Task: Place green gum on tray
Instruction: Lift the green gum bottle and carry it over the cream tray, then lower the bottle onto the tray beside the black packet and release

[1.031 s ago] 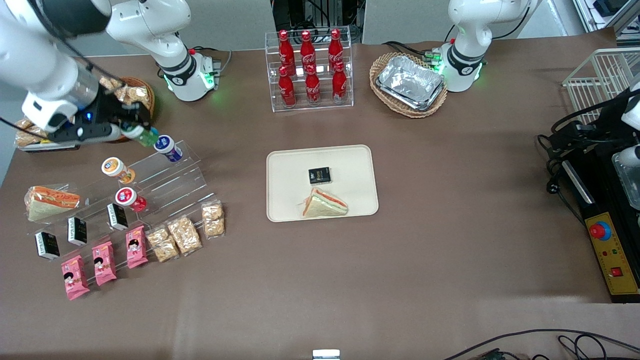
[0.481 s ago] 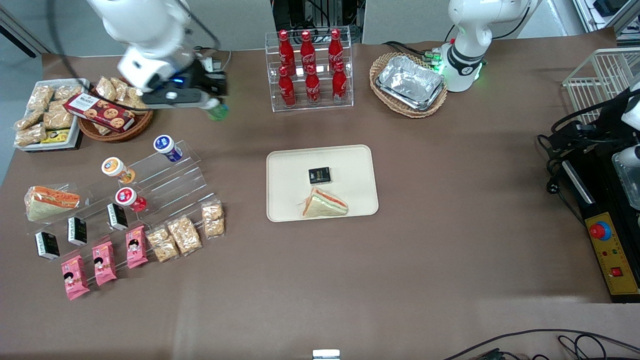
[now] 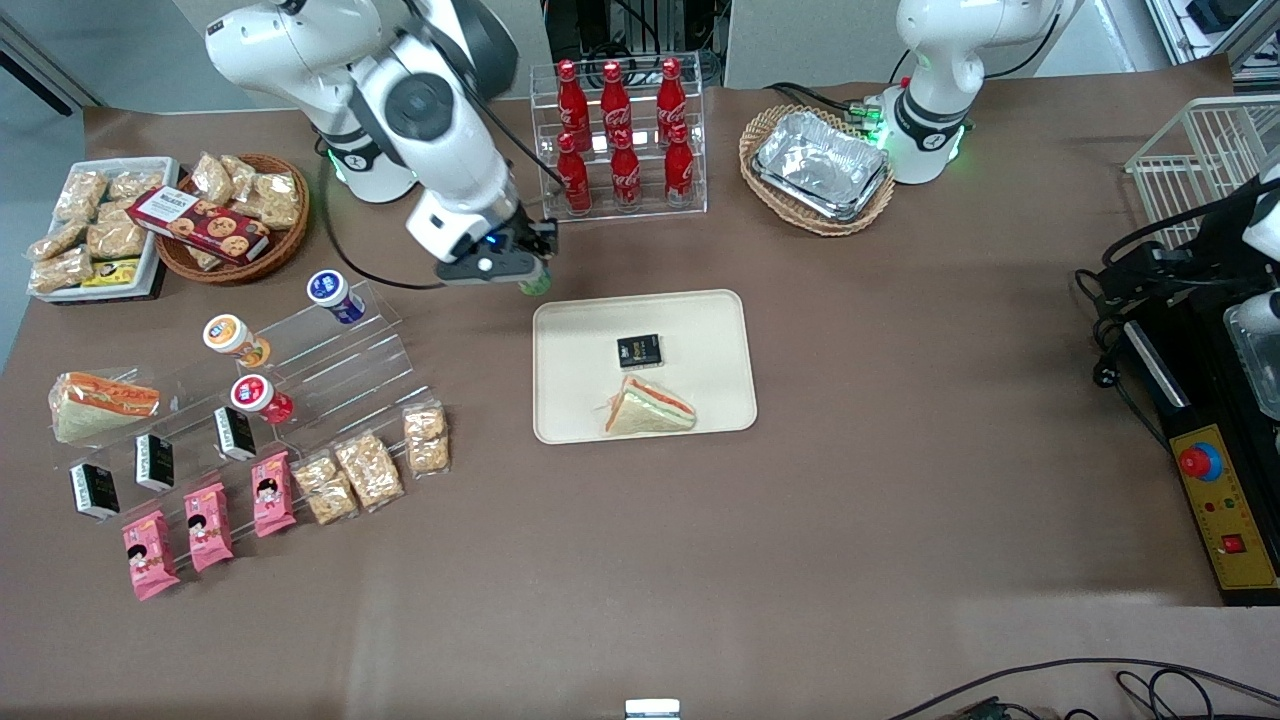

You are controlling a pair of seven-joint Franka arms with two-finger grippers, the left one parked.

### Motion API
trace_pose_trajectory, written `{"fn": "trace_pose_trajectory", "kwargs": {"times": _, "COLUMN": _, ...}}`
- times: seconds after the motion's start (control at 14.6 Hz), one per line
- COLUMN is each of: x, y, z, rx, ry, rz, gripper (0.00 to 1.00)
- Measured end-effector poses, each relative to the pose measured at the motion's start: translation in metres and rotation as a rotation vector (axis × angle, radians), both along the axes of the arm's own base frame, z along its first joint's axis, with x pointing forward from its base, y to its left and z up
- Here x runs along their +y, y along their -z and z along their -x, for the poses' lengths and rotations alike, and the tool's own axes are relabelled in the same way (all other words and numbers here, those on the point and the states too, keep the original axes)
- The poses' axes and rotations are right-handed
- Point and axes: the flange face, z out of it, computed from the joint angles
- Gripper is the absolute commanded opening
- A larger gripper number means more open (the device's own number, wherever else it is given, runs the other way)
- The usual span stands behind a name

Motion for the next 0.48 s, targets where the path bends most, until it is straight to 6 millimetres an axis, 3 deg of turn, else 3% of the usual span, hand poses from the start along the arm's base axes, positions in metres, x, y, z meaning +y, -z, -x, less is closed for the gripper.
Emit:
{"fn": "trace_pose_trajectory", "kwargs": {"times": 0.21, "x": 0.009, "y": 0.066, "z": 0.018, "rx": -0.005, "ry": -0.001, "rz": -0.012, "gripper": 0.42}}
{"fn": "trace_pose_trajectory", "kwargs": {"times": 0.48, "x": 0.019, "y": 0.125, "z": 0.019, "rx": 0.004, "ry": 0.001, "rz": -0.035, "gripper": 0.42}}
